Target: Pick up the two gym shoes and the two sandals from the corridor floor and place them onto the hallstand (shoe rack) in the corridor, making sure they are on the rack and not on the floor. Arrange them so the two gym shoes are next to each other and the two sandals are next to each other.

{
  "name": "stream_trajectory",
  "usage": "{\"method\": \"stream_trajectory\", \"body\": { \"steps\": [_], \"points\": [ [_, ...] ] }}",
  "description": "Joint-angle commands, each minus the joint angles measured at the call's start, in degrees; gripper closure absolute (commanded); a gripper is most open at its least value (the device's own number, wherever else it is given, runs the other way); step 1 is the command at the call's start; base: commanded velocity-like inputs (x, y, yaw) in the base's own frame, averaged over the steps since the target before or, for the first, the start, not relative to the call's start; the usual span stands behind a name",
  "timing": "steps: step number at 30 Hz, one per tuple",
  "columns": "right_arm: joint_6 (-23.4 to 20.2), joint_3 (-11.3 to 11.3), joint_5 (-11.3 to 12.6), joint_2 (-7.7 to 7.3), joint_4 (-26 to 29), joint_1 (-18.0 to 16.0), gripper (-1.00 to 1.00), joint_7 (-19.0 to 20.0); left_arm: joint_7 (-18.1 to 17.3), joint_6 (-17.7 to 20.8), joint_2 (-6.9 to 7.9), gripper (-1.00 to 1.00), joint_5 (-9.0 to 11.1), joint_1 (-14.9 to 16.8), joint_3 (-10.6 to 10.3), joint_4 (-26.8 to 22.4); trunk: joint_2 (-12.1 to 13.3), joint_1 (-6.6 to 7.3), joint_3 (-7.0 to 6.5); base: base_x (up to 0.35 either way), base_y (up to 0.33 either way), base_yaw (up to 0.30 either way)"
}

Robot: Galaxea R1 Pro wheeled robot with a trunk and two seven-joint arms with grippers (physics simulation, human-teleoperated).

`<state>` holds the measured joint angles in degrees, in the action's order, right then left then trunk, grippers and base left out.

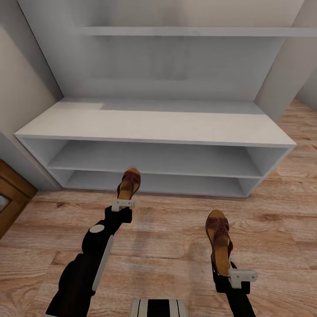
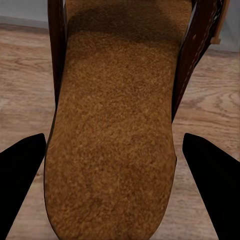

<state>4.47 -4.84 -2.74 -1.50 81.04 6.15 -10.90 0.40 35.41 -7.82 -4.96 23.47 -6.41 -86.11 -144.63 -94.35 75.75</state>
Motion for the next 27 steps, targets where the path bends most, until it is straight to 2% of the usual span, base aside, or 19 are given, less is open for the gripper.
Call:
{"method": "stream_trajectory", "body": {
  "steps": [1,17,27],
  "points": [
    [0.01,0.0,0.03,0.0,0.0,0.0,1.0,0.09,-0.11,0.01,0.0,1.0,-0.15,0.0,0.0,-0.26,0.0,0.0,0.0,0.0,0.0,0.0],
    [0.01,0.0,0.03,0.04,-0.08,0.0,1.0,0.09,0.2,0.01,0.04,1.0,0.22,1.84,0.59,-1.44,0.0,0.0,0.0,0.0,0.0,0.0],
    [0.01,-0.05,0.02,0.14,-0.04,0.0,1.0,0.07,-0.07,3.34,0.13,1.0,0.82,3.7,0.57,-0.99,0.0,0.0,0.0,0.0,0.0,0.0]
  ]
}}
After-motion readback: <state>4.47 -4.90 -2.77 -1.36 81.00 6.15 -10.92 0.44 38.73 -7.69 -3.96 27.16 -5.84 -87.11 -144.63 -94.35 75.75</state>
